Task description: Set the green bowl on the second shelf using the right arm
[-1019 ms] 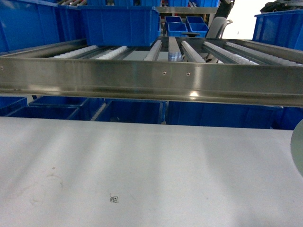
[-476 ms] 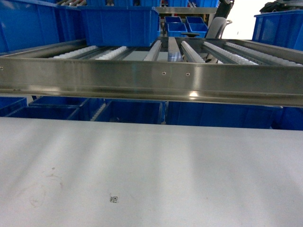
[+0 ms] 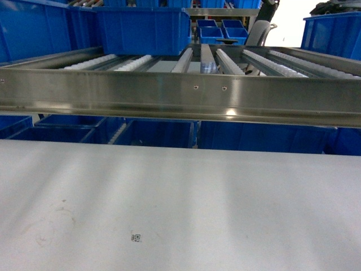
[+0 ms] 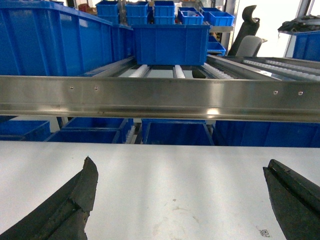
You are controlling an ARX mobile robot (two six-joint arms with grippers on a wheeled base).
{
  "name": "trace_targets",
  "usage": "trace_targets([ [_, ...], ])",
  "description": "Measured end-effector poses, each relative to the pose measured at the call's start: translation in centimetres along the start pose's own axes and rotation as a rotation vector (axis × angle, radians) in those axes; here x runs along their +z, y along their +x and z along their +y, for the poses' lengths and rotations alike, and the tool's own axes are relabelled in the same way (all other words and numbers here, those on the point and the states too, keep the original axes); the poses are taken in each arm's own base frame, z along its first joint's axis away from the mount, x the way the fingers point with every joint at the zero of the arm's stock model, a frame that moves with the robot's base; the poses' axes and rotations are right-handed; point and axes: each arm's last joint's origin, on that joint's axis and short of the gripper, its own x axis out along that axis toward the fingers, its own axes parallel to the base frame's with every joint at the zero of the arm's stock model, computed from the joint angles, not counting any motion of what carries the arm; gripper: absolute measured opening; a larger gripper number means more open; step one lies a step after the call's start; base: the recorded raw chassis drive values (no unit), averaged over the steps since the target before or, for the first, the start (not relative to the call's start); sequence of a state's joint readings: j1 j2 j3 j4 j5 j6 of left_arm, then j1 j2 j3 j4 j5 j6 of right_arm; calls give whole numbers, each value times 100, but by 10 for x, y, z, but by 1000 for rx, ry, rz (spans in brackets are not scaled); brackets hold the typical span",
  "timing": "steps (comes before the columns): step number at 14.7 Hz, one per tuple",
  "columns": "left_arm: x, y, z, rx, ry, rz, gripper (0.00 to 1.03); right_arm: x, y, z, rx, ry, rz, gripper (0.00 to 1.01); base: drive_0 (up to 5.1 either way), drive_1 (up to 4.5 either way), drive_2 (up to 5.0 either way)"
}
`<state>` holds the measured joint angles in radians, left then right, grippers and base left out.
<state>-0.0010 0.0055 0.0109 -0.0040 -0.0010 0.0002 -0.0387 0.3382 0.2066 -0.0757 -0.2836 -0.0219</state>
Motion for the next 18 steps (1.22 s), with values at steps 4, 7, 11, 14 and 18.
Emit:
trace_targets([
  [4,0,0,0,0,0,1,98,0,0,0,-3,3,-1,2,0,0,0],
  [7,0,0,0,0,0,0,98,0,0,0,-3,4,0,2,0,0,0],
  [11,0,0,0,0,0,0,98,0,0,0,-3,4,-1,2,0,0,0],
  [14,0,0,0,2,0,-1,98,0,0,0,-3,3,-1,2,0,0,0],
  [18,0,0,0,0,0,-1,98,0,0,0,-3,4,0,2,0,0,0],
])
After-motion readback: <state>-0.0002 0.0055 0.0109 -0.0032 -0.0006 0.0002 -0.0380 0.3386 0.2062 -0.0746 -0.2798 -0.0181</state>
